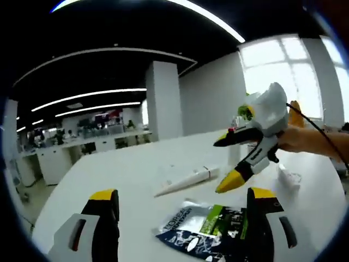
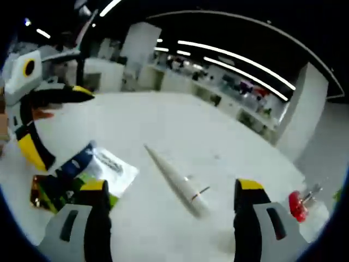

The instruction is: Arrange the skincare products in the storage area until every visible bottle or jar stands upright without overlapping.

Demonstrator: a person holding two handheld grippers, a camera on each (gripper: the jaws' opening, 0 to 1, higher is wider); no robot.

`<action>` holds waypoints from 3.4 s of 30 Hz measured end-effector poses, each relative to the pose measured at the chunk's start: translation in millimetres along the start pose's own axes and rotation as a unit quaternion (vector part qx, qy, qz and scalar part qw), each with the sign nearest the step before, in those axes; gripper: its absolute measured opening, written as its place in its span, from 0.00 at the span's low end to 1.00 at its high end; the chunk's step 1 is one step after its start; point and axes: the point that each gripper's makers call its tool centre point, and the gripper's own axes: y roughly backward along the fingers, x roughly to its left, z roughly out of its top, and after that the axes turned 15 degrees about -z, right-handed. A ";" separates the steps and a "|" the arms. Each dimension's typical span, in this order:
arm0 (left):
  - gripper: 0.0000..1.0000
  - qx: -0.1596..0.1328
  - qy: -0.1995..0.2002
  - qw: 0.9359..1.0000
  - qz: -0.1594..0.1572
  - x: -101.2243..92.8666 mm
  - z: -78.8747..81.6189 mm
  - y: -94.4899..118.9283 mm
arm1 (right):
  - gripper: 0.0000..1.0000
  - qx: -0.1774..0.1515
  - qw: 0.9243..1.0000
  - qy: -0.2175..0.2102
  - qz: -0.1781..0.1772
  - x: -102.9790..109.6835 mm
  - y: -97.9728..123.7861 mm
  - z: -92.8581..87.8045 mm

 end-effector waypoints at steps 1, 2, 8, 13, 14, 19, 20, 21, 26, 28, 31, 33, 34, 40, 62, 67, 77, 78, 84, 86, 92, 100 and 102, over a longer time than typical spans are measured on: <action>1.00 -0.007 0.003 1.000 0.000 0.3 2.8 3.0 | 0.93 0.002 1.000 -0.008 0.000 0.0 -3.9 -1.7; 1.00 -0.018 0.006 1.000 0.003 1.0 7.2 6.1 | 0.93 0.010 1.000 -0.016 0.002 1.2 -7.4 -5.7; 1.00 -0.071 0.038 0.997 0.015 14.8 22.2 18.6 | 0.90 0.026 0.999 -0.040 0.004 -1.0 -29.7 -17.4; 1.00 -0.076 0.051 0.996 0.013 12.3 20.8 19.0 | 0.90 0.040 0.998 -0.044 0.004 -2.5 -40.1 -26.8; 1.00 -0.075 0.051 0.996 0.014 12.4 20.8 19.3 | 0.90 0.043 0.998 -0.040 0.005 -2.2 -41.4 -29.2; 1.00 -0.071 0.050 0.996 0.013 9.9 17.1 19.3 | 0.81 0.051 0.999 -0.020 0.003 -3.7 -38.9 -36.1; 1.00 -0.071 0.052 0.996 0.014 8.0 14.8 19.0 | 0.78 0.057 0.998 -0.015 0.002 -5.7 -38.4 -37.6; 1.00 -0.070 0.053 0.996 0.013 6.7 13.8 18.7 | 0.75 0.062 0.998 -0.009 0.000 -9.3 -39.4 -37.7; 1.00 -0.068 0.052 0.996 0.012 5.1 11.8 17.3 | 0.64 0.093 0.995 -0.034 0.012 -10.9 -31.0 -39.0; 1.00 -0.068 0.055 0.996 0.013 5.5 11.2 17.4 | 0.56 0.106 0.993 -0.040 0.013 -11.3 -27.3 -39.5; 1.00 -0.072 0.062 0.995 0.013 4.7 11.5 18.7 | 0.58 0.081 0.993 -0.082 -0.008 -21.1 -28.4 -20.0; 1.00 -0.079 0.066 0.995 0.010 3.6 13.3 20.4 | 0.63 0.070 0.992 -0.105 -0.015 -24.7 -31.0 -16.5; 1.00 -0.080 0.067 0.994 0.009 5.2 14.0 20.9 | 0.63 0.078 0.992 -0.100 -0.013 -24.1 -34.0 -19.7; 1.00 -0.077 0.073 0.994 0.010 10.0 11.0 20.4 | 0.66 0.117 0.991 -0.062 -0.027 -18.8 -45.9 -49.7; 1.00 -0.058 0.133 0.988 -0.055 -24.2 -2.4 -15.0 | 0.28 0.063 0.989 -0.137 0.004 -14.6 13.0 -23.7; 1.00 -0.064 0.194 0.973 -0.106 -49.6 5.1 -37.2 | 0.27 0.039 0.991 -0.130 -0.006 -28.2 20.4 -3.3; 0.95 -0.005 0.107 0.992 -0.061 -45.2 -10.4 -60.4 | 0.27 0.026 0.993 -0.115 -0.005 -33.9 42.4 16.8; 0.96 0.019 0.053 0.998 -0.029 -40.9 -18.2 -63.8 | 0.27 0.026 0.993 -0.111 -0.007 -34.7 43.8 18.9; 0.93 0.061 -0.126 0.990 0.016 -40.7 -12.5 -84.3 | 0.27 0.026 0.995 -0.096 -0.012 -34.9 51.1 30.4; 0.91 0.060 -0.125 0.990 0.011 -48.6 -9.8 -90.8 | 0.27 0.028 0.995 -0.092 -0.012 -33.9 52.9 33.2; 0.81 0.067 -0.135 0.989 0.007 -61.2 -4.9 -120.8 | 0.27 0.037 0.997 -0.072 -0.009 -26.2 66.4 40.1; 0.46 0.080 -0.127 0.989 -0.002 -53.6 -24.6 -137.5 | 0.27 0.053 0.996 -0.076 0.005 -14.6 86.1 33.0; 0.33 0.103 -0.180 0.978 0.030 -43.2 -26.0 -133.4 | 0.27 0.053 0.996 -0.075 0.008 -13.1 88.9 32.0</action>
